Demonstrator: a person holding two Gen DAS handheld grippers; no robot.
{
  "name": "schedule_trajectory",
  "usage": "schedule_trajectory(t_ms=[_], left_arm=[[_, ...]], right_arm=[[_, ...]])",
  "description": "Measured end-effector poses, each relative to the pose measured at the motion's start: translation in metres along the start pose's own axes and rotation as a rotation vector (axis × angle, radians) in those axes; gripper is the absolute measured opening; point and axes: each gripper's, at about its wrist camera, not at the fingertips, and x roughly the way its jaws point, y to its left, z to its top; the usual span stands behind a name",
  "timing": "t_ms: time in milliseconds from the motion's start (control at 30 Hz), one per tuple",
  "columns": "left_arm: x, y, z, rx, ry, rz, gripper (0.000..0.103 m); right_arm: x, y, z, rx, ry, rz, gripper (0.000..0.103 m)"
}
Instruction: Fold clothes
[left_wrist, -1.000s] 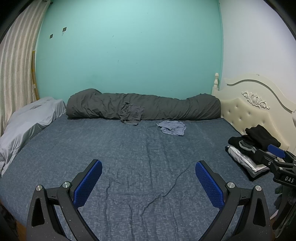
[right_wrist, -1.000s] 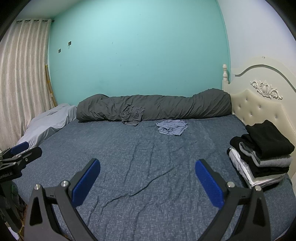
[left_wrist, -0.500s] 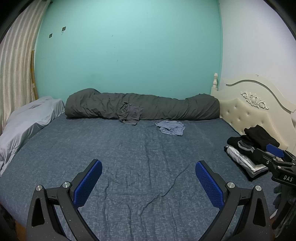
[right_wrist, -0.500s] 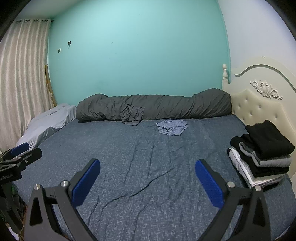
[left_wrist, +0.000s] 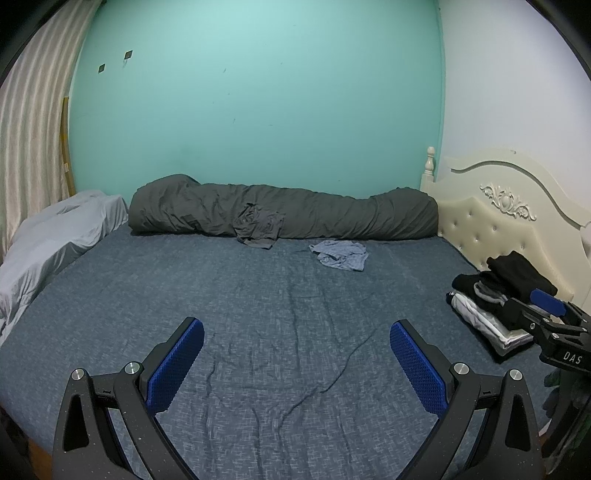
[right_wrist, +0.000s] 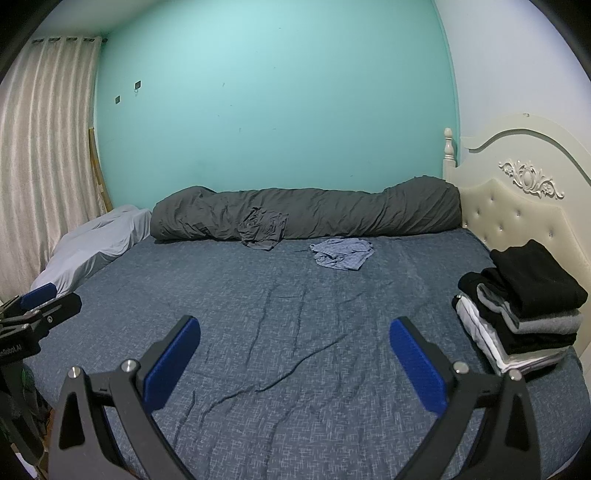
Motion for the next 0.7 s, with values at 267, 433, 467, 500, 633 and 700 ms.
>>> schedule_trajectory(t_ms=[267, 433, 467, 500, 633, 700], left_arm=[[0.012, 0.002, -0.004, -0.015, 0.017, -0.014, 0.103], [0.038, 0.006, -0.007, -0.027, 0.042, -0.016, 0.103], [0.046, 0.006, -0.008, -0.031, 0.049, -0.016, 0.103], [0.054, 0.006, -0.008, -0.035, 0.057, -0.018, 0.103], [0.094, 0.005, -0.010, -0.055, 0.077, -0.032, 0.103], [0.119, 0.003, -0.010, -0.064, 0.095, -0.040, 0.103]], right_arm=[[0.010, -0.010, 0.000, -0.004, 0.005, -0.034, 0.103], [0.025, -0.030, -0.002, 0.018, 0.016, -0.028, 0.103], [0.030, -0.033, -0.004, 0.020, 0.014, -0.025, 0.103], [0.036, -0.037, -0.005, 0.019, 0.015, -0.021, 0.103], [0.072, -0.051, -0.005, 0.019, 0.083, -0.001, 0.103], [0.095, -0.059, -0.007, 0.008, 0.123, -0.019, 0.103]])
